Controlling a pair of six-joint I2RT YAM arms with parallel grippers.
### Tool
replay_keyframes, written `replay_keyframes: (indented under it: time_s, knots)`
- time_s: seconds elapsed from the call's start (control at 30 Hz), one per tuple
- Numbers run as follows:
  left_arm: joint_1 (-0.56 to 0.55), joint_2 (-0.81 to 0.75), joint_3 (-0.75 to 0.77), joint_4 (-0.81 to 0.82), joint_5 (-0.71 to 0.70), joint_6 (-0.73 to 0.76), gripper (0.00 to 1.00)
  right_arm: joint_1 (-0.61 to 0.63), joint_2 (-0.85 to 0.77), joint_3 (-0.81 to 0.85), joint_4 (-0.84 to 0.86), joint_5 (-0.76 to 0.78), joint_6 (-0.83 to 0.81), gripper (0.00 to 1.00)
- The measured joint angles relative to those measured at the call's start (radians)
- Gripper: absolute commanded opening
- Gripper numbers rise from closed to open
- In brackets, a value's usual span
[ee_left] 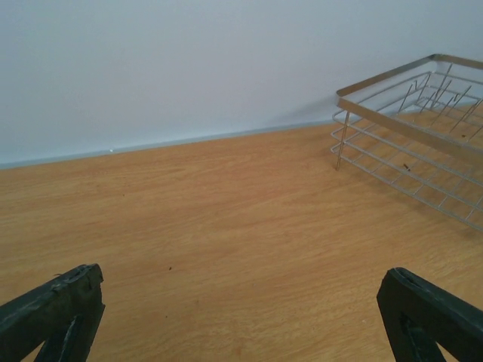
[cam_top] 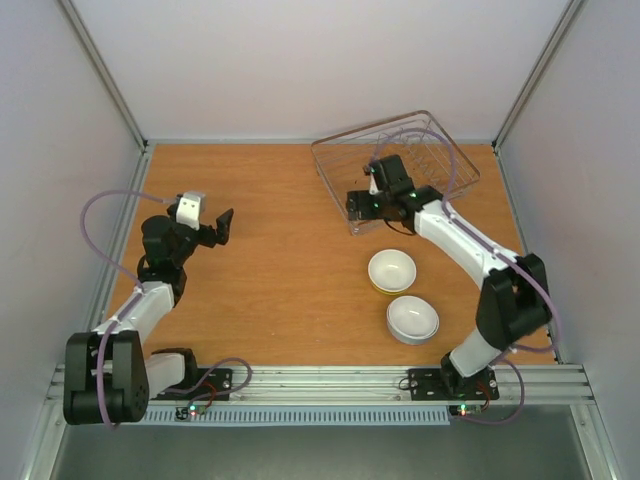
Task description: Load the bowls into the dish rack
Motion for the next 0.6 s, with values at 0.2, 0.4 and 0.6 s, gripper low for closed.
replay_keyframes:
  time_s: [0.2, 0.4, 0.6]
  knots:
    - [0.016, 0.004, -0.024, 0.002, -0.003, 0.010, 0.99, 0.030, 0.207, 0.247, -0.030, -0.064, -0.065, 0.76]
    - [0.035, 0.004, -0.027, 0.004, -0.003, 0.009, 0.99, 0.040, 0.381, 0.393, -0.077, -0.088, -0.112, 0.74]
    - [0.055, 0.005, -0.032, 0.006, 0.000, 0.005, 0.99, 0.064, 0.479, 0.456, -0.117, -0.026, -0.155, 0.74]
